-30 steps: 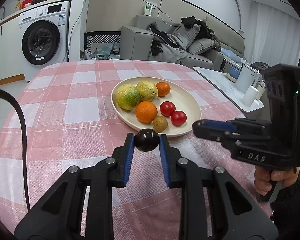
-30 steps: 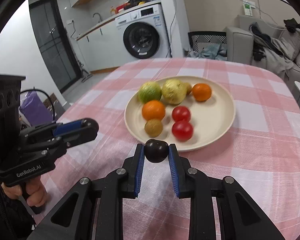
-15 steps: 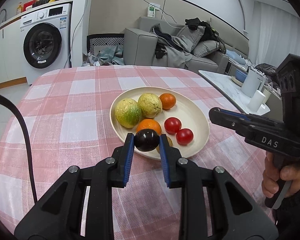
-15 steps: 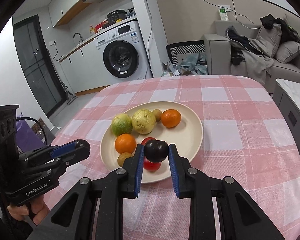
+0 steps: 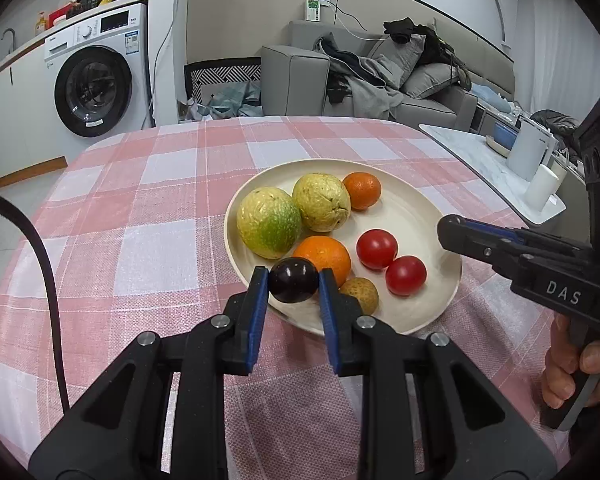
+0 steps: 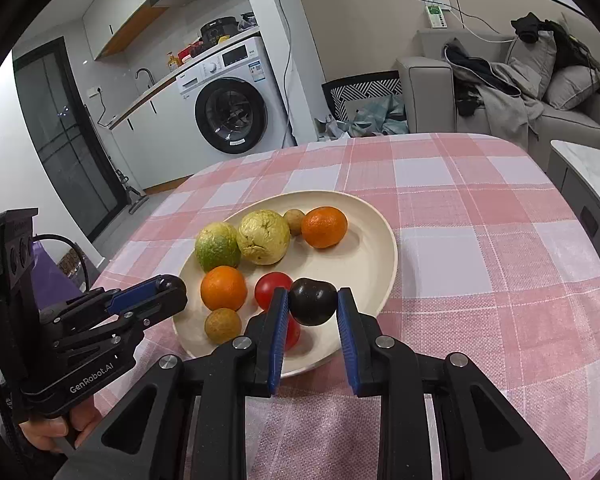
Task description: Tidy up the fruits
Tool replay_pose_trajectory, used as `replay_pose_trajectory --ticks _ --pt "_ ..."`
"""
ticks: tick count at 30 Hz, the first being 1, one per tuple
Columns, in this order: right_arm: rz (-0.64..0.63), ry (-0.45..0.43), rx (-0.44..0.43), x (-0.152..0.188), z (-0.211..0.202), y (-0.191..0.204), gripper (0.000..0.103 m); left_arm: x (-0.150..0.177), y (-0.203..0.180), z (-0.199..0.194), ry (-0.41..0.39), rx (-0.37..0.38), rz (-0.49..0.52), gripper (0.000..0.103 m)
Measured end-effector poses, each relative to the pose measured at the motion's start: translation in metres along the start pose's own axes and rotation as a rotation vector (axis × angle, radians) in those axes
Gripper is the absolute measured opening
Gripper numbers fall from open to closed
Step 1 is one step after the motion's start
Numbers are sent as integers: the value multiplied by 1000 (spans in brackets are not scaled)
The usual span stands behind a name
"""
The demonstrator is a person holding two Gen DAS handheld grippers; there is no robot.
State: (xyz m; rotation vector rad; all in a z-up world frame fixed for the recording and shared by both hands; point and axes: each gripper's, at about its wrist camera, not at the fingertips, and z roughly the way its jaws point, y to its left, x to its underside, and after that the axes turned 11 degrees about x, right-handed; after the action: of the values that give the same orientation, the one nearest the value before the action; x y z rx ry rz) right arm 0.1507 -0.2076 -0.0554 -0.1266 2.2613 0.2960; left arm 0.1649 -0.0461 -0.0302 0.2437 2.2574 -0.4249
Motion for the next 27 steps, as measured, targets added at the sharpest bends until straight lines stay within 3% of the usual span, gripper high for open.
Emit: replay_pose_trajectory --ticks 21,24,26,27 --pt "10 0 49 -1 7 -5 29 -10 18 5 -36 -41 -55 23" --pt "2 -30 68 -1 0 -6 51 -9 16 1 -37 -45 -45 25" --pt "12 -47 72 -1 -6 -8 53 -8 15 -5 -50 -36 -38 32" --pt "11 -47 72 -1 -8 -9 55 -8 14 -9 -62 -37 -35 42"
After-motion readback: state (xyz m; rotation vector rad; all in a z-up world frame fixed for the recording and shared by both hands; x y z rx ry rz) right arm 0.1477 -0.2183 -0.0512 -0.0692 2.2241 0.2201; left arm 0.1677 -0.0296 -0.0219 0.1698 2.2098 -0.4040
